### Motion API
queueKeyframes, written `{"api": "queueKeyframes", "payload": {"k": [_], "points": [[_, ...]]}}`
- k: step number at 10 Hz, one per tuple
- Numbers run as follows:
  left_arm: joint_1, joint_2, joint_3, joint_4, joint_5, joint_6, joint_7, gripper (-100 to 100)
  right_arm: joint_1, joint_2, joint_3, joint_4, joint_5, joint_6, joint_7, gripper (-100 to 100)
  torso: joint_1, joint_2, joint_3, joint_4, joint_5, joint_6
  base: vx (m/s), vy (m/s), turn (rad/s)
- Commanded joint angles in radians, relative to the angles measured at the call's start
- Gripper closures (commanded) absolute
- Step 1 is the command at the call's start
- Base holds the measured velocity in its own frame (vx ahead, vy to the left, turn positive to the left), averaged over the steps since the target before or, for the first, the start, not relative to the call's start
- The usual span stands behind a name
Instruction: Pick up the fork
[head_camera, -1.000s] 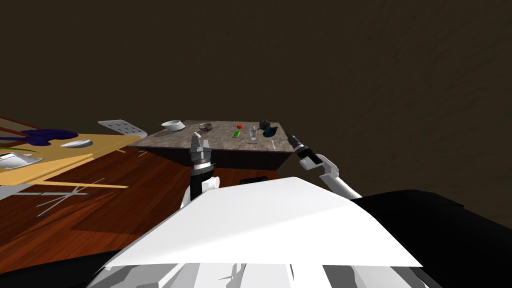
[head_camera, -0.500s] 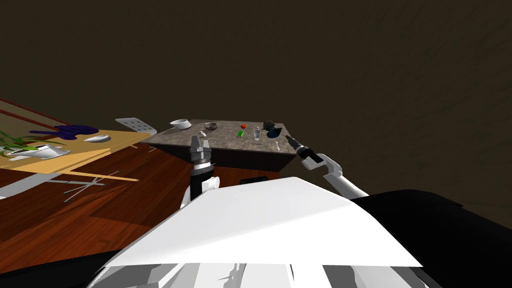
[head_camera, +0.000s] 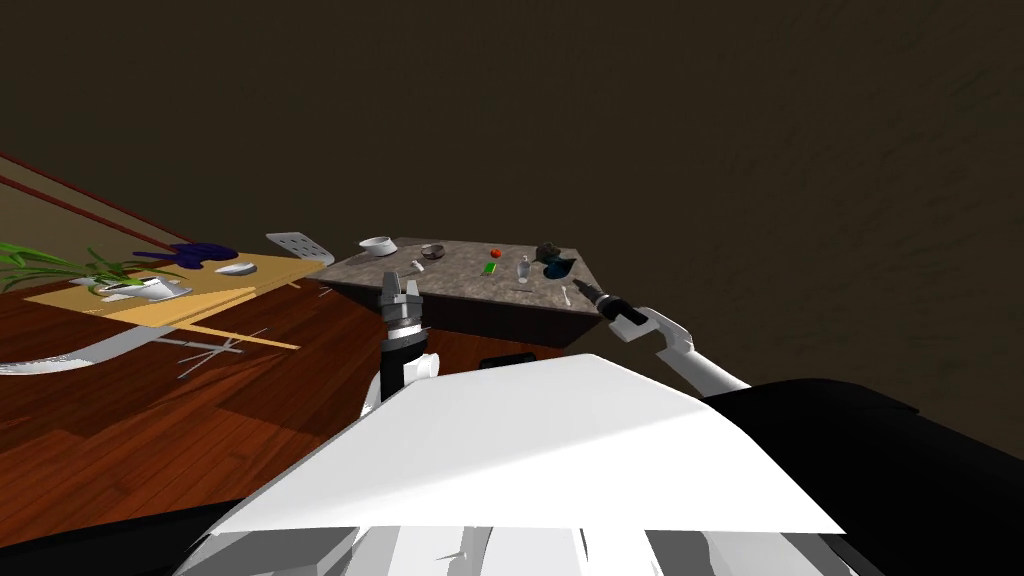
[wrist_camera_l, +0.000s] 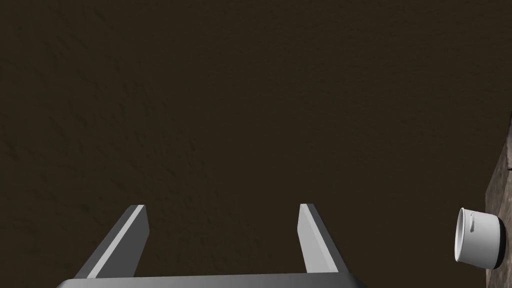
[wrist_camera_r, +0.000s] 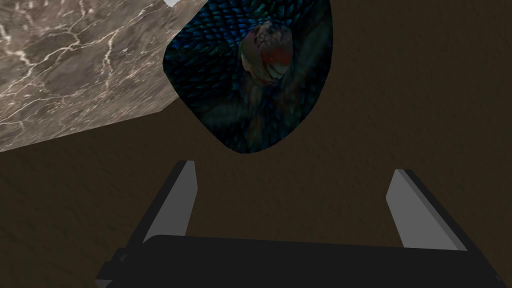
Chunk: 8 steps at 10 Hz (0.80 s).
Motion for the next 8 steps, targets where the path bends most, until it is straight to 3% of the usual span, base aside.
{"api": "queueKeyframes", "payload": {"k": [1,4,8], "points": [[0.0,0.0,0.0,0.0,0.0,0.0,0.0,0,-0.015,-0.017,0.014,0.016,-0.003,0.05,0.001,-100,0.0,0.0,0.0,0.0,0.0,0.0,0.059,0.06,0.054],[0.0,0.0,0.0,0.0,0.0,0.0,0.0,0,-0.009,-0.046,0.027,0.035,-0.007,0.1,0.002,-100,-0.003,0.002,0.001,0.0,-0.001,0.0,0.036,0.031,0.063],[0.0,0.0,0.0,0.0,0.0,0.0,0.0,0,0.012,-0.125,0.067,0.089,-0.018,0.238,0.007,-100,0.0,0.0,0.0,0.0,0.0,0.001,0.068,0.069,0.117]]}}
